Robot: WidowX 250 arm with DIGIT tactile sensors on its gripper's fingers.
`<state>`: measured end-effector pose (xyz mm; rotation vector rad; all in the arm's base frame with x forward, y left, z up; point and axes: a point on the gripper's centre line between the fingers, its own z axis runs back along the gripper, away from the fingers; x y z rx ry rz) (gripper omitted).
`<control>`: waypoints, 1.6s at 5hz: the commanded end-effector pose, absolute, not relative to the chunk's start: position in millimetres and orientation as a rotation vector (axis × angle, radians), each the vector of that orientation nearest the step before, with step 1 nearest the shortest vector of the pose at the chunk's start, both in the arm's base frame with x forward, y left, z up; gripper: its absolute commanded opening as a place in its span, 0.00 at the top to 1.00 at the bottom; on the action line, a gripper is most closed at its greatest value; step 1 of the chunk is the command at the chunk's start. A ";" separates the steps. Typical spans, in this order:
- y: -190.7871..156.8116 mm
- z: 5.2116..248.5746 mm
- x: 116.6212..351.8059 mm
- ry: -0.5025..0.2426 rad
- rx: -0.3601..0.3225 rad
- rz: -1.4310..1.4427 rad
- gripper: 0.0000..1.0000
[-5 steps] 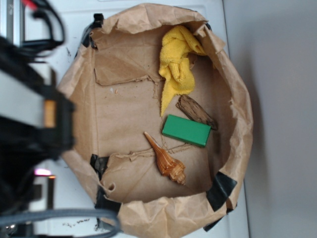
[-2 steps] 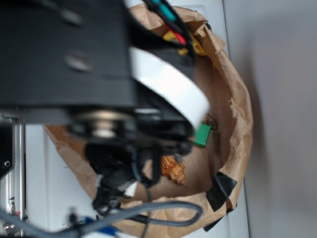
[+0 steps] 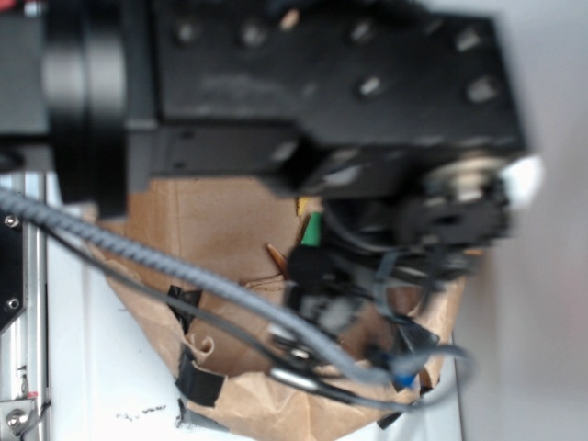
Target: Grab the shell.
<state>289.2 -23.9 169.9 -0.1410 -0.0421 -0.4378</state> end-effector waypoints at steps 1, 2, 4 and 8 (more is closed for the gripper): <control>-25.6 185.7 294.1 -0.098 -0.132 -0.441 0.00; -25.6 185.7 294.1 -0.098 -0.132 -0.441 0.00; -24.2 159.6 289.8 -0.126 -0.095 -0.447 0.00; -39.4 71.6 278.4 -0.144 0.043 -0.570 0.00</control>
